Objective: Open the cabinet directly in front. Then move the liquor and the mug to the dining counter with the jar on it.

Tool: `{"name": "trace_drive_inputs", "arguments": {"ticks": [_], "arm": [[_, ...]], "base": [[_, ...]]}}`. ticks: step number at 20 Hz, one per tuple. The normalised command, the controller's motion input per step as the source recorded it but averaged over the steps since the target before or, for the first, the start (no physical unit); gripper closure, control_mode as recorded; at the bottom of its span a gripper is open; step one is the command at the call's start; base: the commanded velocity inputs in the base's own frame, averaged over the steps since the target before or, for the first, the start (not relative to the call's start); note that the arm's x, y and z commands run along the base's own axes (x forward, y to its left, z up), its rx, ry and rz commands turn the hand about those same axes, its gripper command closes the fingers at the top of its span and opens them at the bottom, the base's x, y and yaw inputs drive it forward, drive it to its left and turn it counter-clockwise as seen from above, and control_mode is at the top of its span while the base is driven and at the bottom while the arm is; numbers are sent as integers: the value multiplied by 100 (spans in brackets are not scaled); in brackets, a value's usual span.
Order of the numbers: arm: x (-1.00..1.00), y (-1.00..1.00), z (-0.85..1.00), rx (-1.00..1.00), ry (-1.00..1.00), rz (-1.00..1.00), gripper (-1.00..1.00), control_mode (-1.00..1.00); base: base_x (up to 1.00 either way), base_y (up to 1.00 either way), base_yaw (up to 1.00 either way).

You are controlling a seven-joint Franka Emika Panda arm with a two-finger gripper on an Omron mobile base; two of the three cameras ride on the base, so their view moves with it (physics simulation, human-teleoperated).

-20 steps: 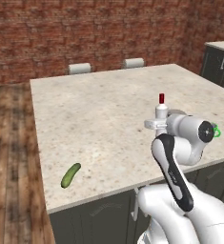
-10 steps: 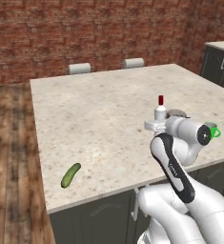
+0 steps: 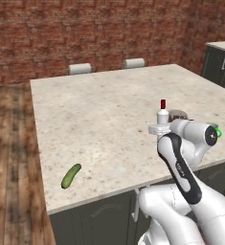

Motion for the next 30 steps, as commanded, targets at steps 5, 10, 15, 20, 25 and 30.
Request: {"name": "trace_drive_inputs", "arguments": {"ticks": [5, 10, 15, 20, 25, 30], "arm": [[58, 6, -4, 0, 0, 0, 100, -100], [90, 14, -16, 0, 0, 0, 100, -100], [62, 3, -37, 0, 0, 2, 100, -100], [8, -6, -65, 0, 0, 9, 100, -100], [0, 0, -23, 0, -1, 8, 100, -100], [3, 0, -5, 0, 0, 0, 100, -100]], "base": [[0, 0, 0], [0, 0, 0], [0, 0, 0], [0, 0, 0], [0, 0, 0], [0, 0, 0]]}}
